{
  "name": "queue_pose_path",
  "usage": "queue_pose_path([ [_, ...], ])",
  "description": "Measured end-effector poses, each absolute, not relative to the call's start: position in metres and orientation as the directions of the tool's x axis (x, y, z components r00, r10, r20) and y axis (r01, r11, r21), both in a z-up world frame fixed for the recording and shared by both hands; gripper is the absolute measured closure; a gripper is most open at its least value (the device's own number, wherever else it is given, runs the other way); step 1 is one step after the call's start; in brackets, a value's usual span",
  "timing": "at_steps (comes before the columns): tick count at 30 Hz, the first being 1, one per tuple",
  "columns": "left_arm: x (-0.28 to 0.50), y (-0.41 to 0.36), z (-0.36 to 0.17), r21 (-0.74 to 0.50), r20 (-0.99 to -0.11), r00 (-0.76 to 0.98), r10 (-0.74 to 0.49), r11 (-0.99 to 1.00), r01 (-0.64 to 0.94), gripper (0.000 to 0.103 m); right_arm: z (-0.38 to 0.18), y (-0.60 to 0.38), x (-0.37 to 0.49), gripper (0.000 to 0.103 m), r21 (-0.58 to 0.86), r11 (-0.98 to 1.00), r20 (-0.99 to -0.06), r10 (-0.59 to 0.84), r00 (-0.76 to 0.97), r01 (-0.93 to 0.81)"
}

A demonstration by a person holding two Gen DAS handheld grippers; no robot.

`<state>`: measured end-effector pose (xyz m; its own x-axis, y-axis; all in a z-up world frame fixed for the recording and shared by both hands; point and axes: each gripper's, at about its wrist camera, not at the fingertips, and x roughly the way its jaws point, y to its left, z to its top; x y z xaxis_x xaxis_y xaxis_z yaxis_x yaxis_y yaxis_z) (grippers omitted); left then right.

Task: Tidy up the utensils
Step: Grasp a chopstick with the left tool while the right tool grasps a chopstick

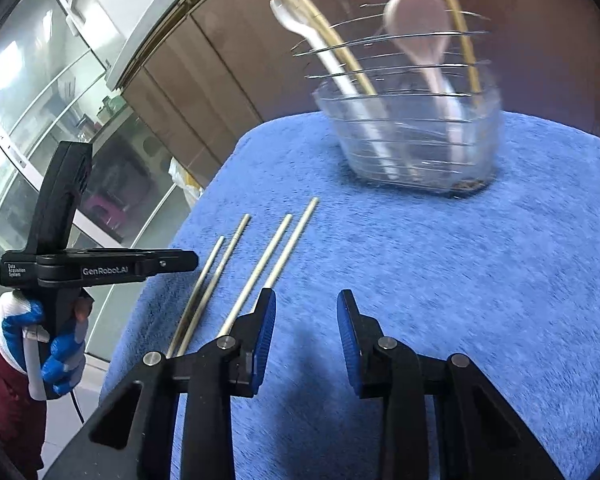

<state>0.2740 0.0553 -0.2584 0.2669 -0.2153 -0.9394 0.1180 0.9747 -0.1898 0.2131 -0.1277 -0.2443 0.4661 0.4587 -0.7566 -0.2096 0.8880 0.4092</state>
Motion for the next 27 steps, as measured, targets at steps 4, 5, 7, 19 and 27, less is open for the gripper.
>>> queue_pose_path([
  [4, 0.285, 0.063, -0.268, -0.205, -0.944, 0.242, -0.222, 0.974, 0.094, 0.079, -0.249, -0.113, 0.236, 0.075, 0.413, 0.891, -0.779, 0.453, 0.433, -0.191],
  [5, 0.287, 0.064, -0.271, -0.208, -0.946, 0.233, -0.225, 0.974, 0.092, 0.08, -0.251, -0.109, 0.24, 0.076, 0.408, 0.893, -0.786, 0.449, 0.426, -0.189],
  [7, 0.291, 0.066, -0.276, -0.211, -0.949, 0.219, -0.227, 0.973, 0.092, 0.08, -0.253, -0.099, 0.251, 0.076, 0.388, 0.903, -0.803, 0.43, 0.412, -0.187],
  [19, 0.3, 0.072, -0.292, -0.206, -0.956, 0.19, -0.224, 0.972, 0.111, 0.083, -0.277, -0.055, 0.293, 0.083, 0.262, 0.95, -0.896, 0.304, 0.324, -0.168],
  [27, 0.301, 0.051, -0.293, -0.084, -0.972, 0.205, -0.116, 0.984, 0.159, 0.09, -0.28, -0.038, 0.306, 0.088, 0.178, 0.97, -0.932, 0.221, 0.288, -0.168],
])
